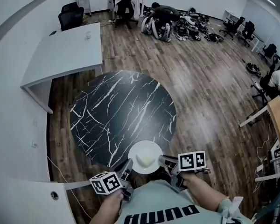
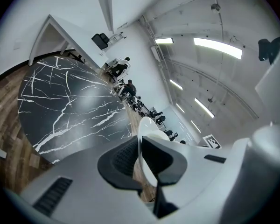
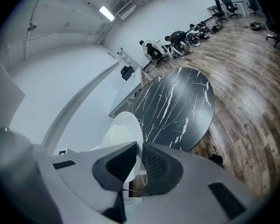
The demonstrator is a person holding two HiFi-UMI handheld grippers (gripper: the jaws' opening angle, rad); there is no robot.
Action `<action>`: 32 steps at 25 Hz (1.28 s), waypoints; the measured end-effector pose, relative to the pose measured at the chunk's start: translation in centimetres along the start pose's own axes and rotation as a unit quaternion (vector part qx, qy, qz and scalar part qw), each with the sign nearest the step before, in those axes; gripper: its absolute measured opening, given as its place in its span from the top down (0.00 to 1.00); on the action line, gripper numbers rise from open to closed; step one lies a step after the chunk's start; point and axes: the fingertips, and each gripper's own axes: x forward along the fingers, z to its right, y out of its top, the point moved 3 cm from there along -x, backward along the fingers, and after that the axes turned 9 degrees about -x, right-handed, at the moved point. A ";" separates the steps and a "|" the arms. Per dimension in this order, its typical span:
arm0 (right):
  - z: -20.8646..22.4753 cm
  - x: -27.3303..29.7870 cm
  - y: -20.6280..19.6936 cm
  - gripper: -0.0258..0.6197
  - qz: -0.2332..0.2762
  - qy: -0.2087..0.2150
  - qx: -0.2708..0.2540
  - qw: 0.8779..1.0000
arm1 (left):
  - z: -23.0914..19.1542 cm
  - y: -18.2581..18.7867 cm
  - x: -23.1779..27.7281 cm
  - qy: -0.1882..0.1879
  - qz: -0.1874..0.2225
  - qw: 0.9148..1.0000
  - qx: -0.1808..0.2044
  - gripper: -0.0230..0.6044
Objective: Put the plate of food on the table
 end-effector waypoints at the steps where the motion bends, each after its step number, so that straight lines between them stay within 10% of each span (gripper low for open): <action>1: 0.1 0.2 0.1 0.90 -0.002 0.002 -0.002 1.000 | -0.2 0.0 0.1 0.002 0.002 1.000 -0.003 0.91; 32: 9.4 5.1 12.5 0.90 -0.070 0.057 -0.025 0.996 | -0.6 5.1 12.3 0.084 0.058 0.994 -0.036 0.91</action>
